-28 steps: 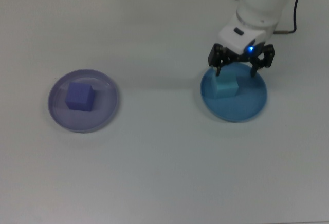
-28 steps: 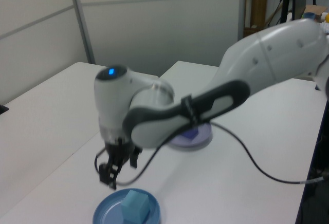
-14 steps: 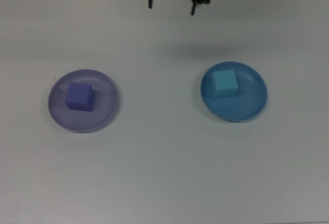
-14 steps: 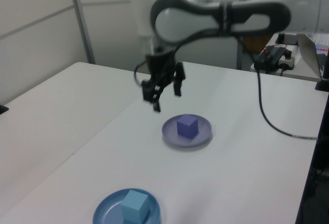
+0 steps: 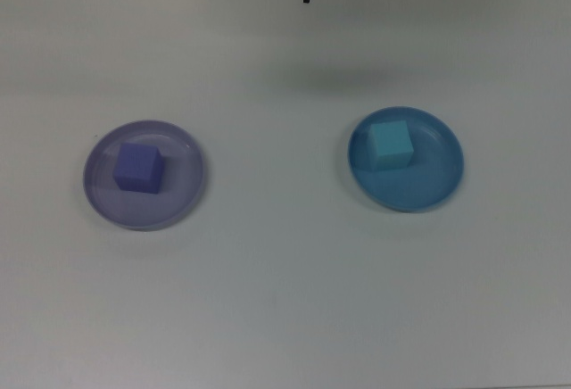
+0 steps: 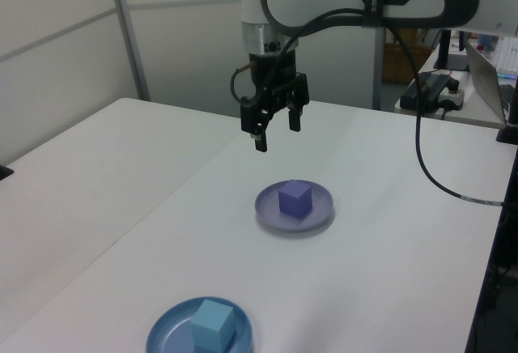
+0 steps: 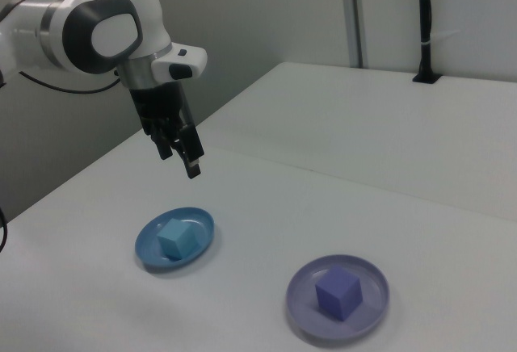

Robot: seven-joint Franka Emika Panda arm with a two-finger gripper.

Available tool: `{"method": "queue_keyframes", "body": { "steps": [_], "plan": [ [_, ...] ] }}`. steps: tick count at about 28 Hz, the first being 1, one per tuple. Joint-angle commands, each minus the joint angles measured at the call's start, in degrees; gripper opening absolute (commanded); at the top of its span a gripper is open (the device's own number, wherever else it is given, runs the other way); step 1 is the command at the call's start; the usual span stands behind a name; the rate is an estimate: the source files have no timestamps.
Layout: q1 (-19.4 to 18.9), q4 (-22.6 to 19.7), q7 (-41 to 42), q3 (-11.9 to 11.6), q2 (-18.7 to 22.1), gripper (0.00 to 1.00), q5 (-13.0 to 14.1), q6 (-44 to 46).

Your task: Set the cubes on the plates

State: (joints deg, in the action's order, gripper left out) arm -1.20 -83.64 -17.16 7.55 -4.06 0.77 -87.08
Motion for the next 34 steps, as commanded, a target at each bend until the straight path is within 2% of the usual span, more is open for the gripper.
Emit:
{"method": "queue_keyframes", "body": {
  "steps": [1, 10, 34],
  "plan": [
    [1.4, -2.1, 1.2, -0.1, 1.8, 1.0, 0.5, -2.1],
    [4.0, -1.9, 5.0, -0.2, 2.7, 1.0, 0.4, -2.1],
    [4.0, -1.8, 5.1, 0.1, 1.9, 1.0, 0.1, -4.8]
  ]
}}
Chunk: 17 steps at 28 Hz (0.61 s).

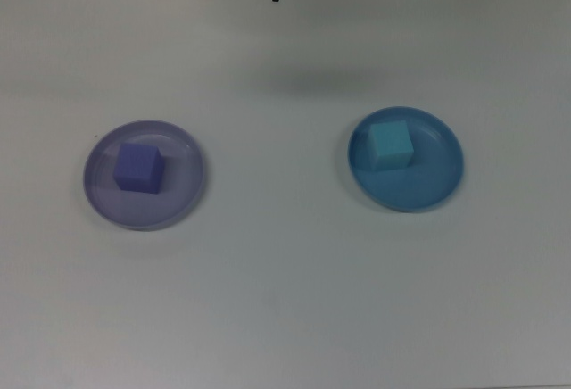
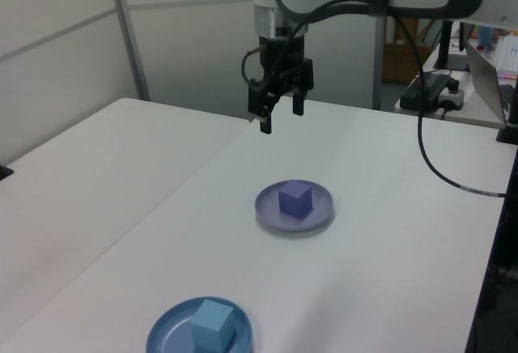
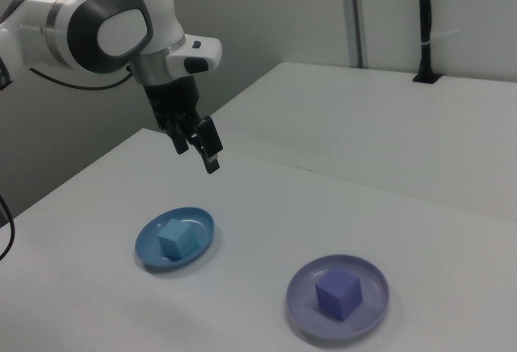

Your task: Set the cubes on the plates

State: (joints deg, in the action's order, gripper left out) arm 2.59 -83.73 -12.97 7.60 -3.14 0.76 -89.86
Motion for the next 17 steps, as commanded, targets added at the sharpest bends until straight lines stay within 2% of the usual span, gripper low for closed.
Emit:
{"method": "queue_keyframes", "body": {
  "steps": [1, 17],
  "plan": [
    [0.2, -1.7, 0.9, 0.0, 0.9, 1.0, 0.1, -2.0],
    [0.4, -1.7, 0.9, -0.2, 0.9, 1.0, 0.2, -2.2]
  ]
}}
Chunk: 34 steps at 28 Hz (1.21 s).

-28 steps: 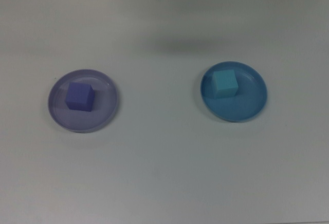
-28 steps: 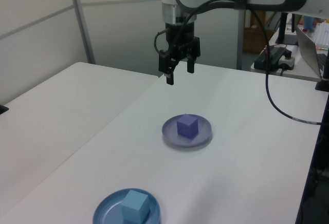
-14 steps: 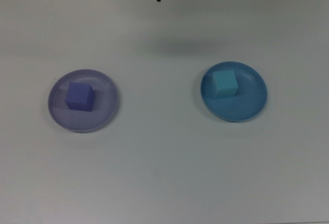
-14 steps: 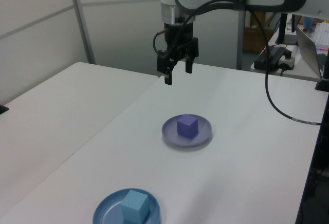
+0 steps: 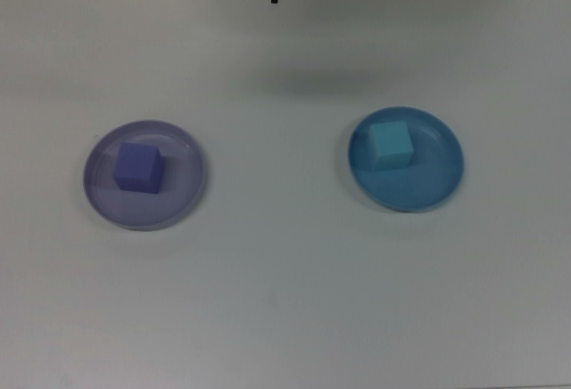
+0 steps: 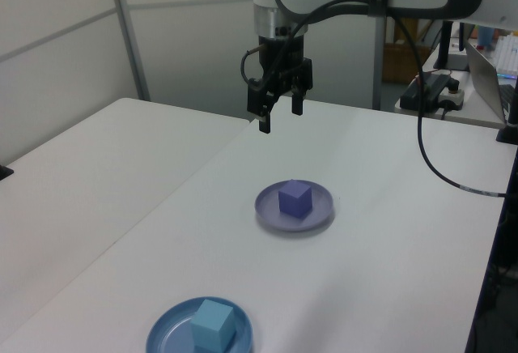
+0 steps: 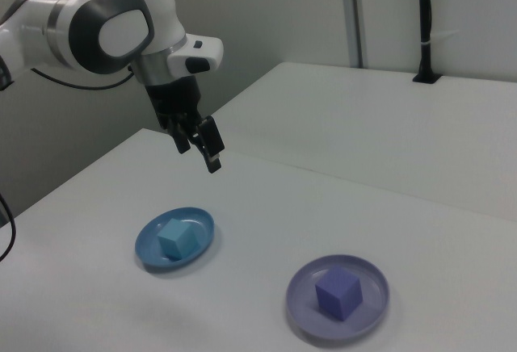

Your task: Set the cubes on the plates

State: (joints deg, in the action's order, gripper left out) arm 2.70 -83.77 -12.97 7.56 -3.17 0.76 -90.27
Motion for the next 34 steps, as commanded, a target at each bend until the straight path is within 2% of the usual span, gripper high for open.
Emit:
{"method": "queue_keyframes", "body": {
  "steps": [1, 17, 34],
  "plan": [
    [0.4, -1.7, 0.9, -0.2, 0.9, 1.0, 0.1, -1.7],
    [2.4, -1.8, 0.9, -0.2, 0.4, 1.0, 0.5, -3.1],
    [2.5, -1.8, 0.4, -0.2, 0.0, 1.0, 0.6, -3.1]
  ]
}}
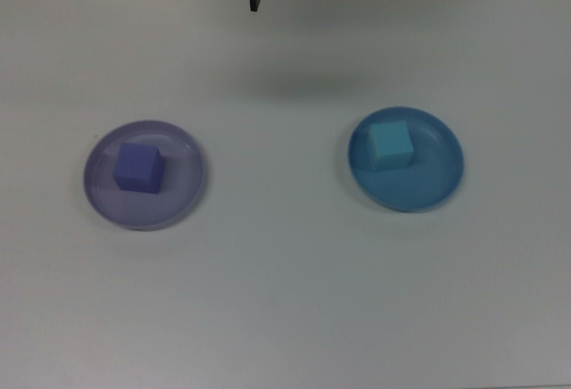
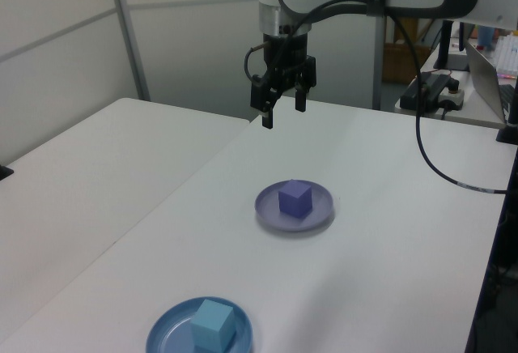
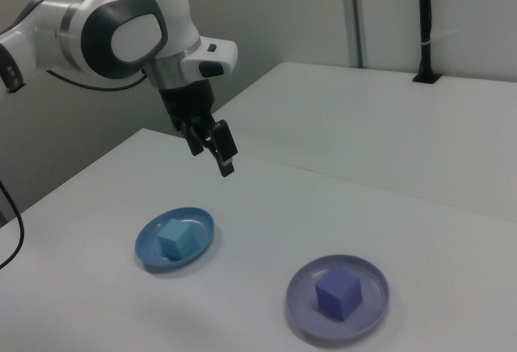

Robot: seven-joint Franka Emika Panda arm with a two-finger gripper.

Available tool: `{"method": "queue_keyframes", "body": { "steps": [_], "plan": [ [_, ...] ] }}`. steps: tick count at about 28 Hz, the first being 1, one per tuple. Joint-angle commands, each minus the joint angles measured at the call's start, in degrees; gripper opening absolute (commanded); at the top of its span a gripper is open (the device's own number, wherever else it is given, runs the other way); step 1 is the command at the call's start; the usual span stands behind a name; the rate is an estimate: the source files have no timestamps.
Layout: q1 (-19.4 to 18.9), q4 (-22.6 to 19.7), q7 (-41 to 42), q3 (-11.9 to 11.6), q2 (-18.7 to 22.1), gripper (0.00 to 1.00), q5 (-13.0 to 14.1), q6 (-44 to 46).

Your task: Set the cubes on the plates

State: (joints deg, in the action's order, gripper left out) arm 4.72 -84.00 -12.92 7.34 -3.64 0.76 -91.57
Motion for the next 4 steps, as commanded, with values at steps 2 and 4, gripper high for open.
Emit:
{"method": "queue_keyframes", "body": {
  "steps": [2, 4],
  "plan": [
    [0.5, -1.5, 0.3, 0.0, 0.5, 1.0, 0.6, -1.8],
    [0.4, -1.5, 0.2, 0.0, 0.5, 1.0, 0.7, -1.8]
  ]
}}
